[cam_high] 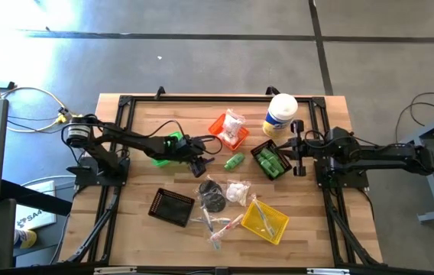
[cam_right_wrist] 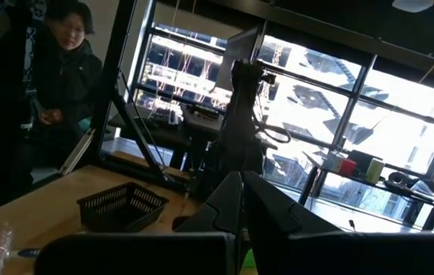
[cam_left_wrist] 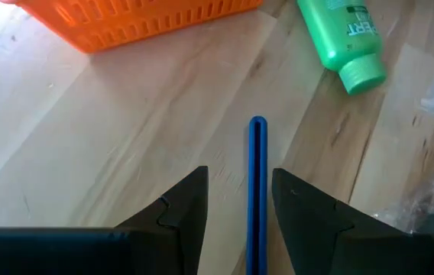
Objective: Pick & Place Travel size toiletries
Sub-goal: Put the blue razor into the green bin
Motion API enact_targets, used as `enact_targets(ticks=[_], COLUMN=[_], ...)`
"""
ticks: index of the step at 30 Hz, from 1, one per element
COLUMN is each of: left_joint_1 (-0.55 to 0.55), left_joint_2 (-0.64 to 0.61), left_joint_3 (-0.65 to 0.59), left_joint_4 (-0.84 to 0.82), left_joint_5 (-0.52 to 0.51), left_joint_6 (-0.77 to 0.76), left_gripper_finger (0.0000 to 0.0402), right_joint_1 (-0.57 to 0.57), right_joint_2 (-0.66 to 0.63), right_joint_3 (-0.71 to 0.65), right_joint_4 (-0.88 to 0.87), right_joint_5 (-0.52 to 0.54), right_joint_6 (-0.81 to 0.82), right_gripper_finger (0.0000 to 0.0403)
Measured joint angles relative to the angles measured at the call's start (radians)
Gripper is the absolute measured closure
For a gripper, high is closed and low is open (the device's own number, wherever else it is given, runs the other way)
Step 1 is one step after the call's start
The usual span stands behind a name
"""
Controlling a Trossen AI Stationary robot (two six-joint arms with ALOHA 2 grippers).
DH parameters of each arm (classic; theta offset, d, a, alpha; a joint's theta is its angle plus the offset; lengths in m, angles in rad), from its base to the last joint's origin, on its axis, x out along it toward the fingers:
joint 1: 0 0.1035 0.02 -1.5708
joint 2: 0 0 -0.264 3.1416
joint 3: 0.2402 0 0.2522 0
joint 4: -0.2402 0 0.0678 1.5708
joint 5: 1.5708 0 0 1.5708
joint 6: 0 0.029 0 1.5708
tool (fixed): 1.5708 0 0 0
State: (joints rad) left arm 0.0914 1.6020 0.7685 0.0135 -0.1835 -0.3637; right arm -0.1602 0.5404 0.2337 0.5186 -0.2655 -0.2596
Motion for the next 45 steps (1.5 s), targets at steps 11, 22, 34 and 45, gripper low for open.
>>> enact_targets(ticks=[11, 22, 34, 45], left_joint_1=[0.0, 0.0, 0.0, 0.0], left_joint_2=[0.026, 0.148, 0.15, 0.15], left_joint_3=[0.056, 0.188, 0.202, 0.202], left_joint_4=[-0.069, -0.203, -0.313, -0.329], left_joint_5=[0.063, 0.011, 0.009, 0.011], left_joint_6=[0.005, 0.048, 0.043, 0.036], left_gripper_finger=[0.0258, 0.0258, 0.0258, 0.0258], right_joint_1=[0.0, 0.0, 0.0, 0.0], right_joint_2=[0.0, 0.002, 0.002, 0.002], right_joint_3=[0.0, 0.001, 0.001, 0.001], right_joint_4=[0.0, 0.0, -0.007, -0.008], right_joint_5=[0.0, 0.0, 0.0, 0.0], right_joint_6=[0.0, 0.0, 0.005, 0.005], right_gripper_finger=[0.0394, 0.0394, 0.0394, 0.0394])
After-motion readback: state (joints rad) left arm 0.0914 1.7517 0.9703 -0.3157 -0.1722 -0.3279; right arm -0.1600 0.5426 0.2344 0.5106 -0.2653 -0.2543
